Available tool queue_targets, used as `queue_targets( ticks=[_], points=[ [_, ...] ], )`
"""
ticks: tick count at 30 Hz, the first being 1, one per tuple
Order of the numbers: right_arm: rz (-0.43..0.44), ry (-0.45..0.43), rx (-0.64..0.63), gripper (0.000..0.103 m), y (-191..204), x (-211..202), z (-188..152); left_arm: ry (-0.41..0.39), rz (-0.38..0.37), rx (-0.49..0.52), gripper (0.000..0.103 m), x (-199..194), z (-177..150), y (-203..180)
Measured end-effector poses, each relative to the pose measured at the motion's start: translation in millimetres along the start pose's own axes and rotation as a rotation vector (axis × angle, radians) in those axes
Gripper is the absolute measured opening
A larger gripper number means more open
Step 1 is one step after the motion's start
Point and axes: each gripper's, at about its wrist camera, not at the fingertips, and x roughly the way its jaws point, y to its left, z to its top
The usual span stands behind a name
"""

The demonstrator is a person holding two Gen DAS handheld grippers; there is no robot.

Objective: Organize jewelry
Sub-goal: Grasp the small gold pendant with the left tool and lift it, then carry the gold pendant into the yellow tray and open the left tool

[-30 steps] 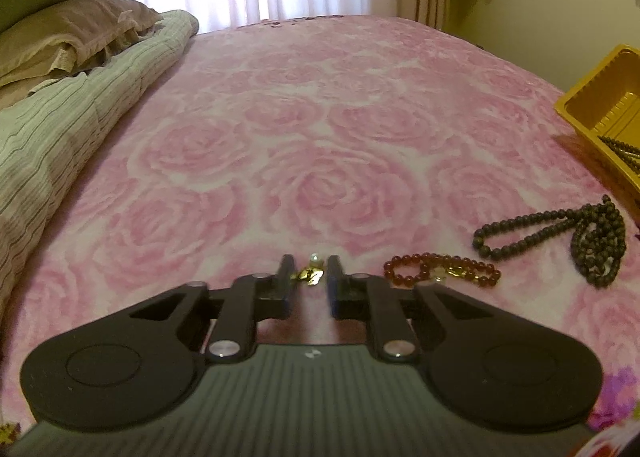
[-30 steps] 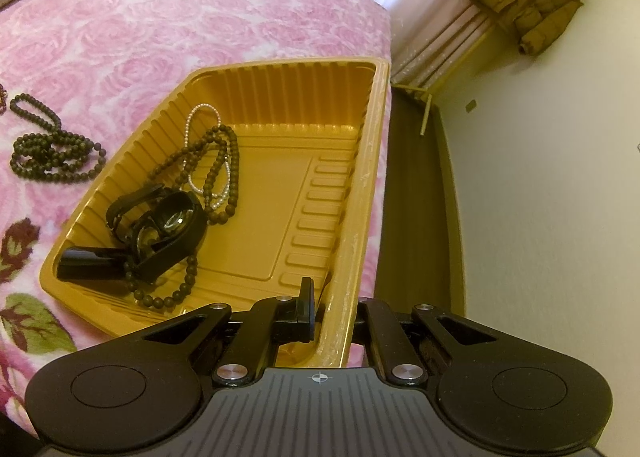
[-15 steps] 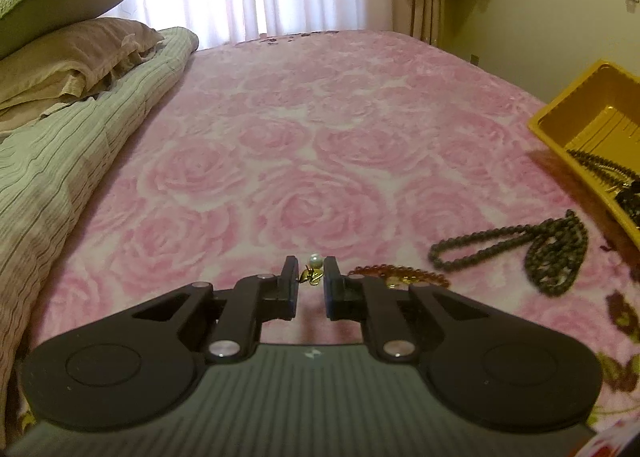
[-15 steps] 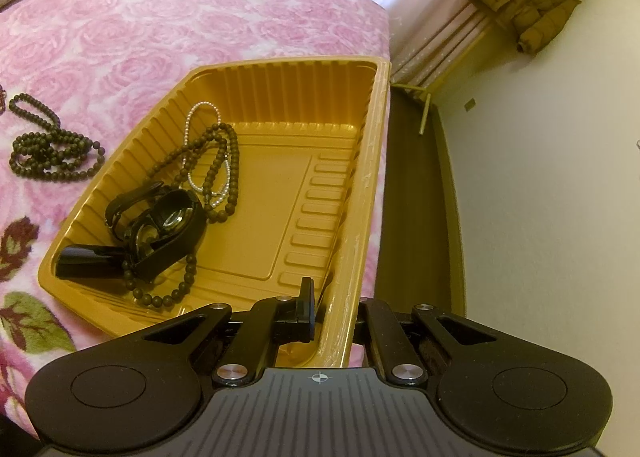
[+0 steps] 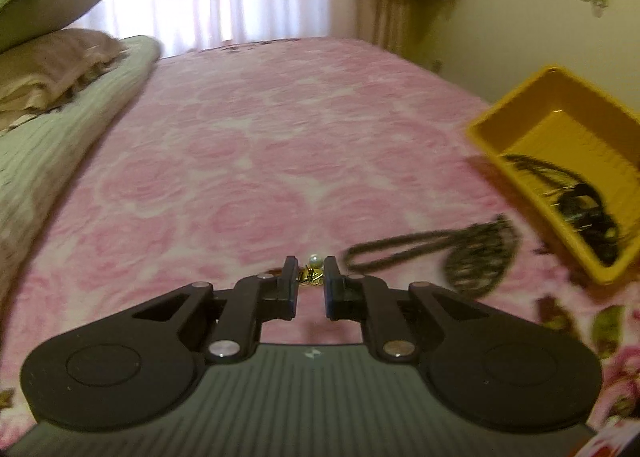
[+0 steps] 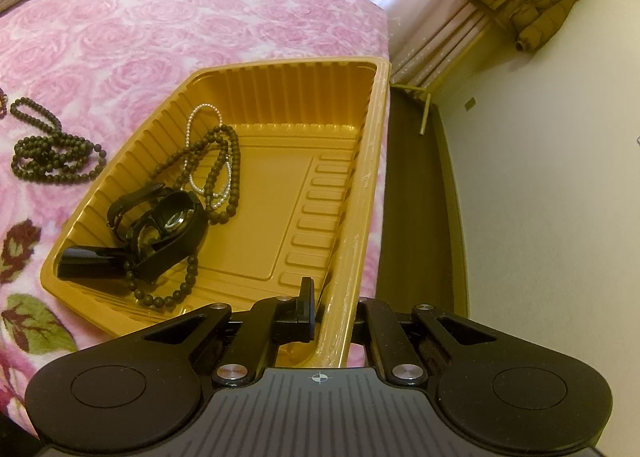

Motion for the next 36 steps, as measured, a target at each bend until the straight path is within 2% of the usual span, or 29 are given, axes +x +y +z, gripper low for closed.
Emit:
queue_targets(
  ticks=[8,16,24,36],
  points=[
    [0.006,-0.004,0.01,0.006,-2.4,-0.2,-0.1,-0.04,-0.224,0.058,0.011,-0.4,25.4,-80.8],
    [0.016,-0.011,0.024,0.006,-4.5,-0.5,-2.1,-0.054,-0.375,0.144,0.011,5.7,41.9,-153.6],
    [0.023,-0.02,0.035,0.006,-5.9,-1.6,-3.4,-0.04,-0.477,0.214,0.011,16.6,45.6,-202.4],
    [0.025,-0.016,0.042,0.006,-6.5,-1.5,-4.4,-0.027,-0.521,0.26,0.011,24.8,50.5,-228.7]
  ],
)
